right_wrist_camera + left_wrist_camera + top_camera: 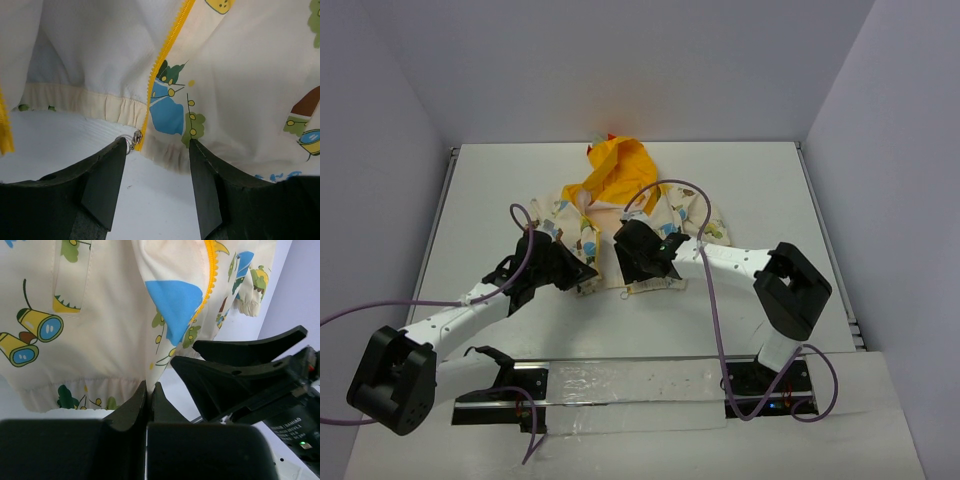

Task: Zip up the jacket

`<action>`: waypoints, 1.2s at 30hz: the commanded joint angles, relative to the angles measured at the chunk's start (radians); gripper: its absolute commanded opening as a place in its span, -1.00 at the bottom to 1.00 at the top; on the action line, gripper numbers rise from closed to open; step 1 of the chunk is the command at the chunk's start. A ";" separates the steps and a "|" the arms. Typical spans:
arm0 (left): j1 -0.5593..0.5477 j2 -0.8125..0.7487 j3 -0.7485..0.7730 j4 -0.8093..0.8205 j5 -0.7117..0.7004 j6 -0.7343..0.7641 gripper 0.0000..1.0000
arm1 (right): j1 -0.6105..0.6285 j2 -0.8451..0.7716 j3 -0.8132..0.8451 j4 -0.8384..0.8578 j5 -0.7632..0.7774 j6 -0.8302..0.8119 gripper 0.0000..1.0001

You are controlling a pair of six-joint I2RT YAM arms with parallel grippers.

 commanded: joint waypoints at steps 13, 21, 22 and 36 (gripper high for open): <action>0.012 -0.018 0.013 0.038 0.000 0.018 -1.00 | 0.007 0.065 -0.003 0.012 0.033 0.033 0.23; 0.014 -0.031 0.020 0.012 -0.011 0.037 -1.00 | 0.008 0.095 -0.056 0.044 0.007 0.076 -0.37; 0.014 -0.031 0.020 0.012 -0.010 0.039 -1.00 | 0.009 0.092 -0.056 0.037 0.017 0.074 -0.47; 0.056 -0.008 0.106 -0.043 0.008 0.153 -1.00 | -0.036 -0.271 -0.028 0.002 -0.006 0.017 -1.00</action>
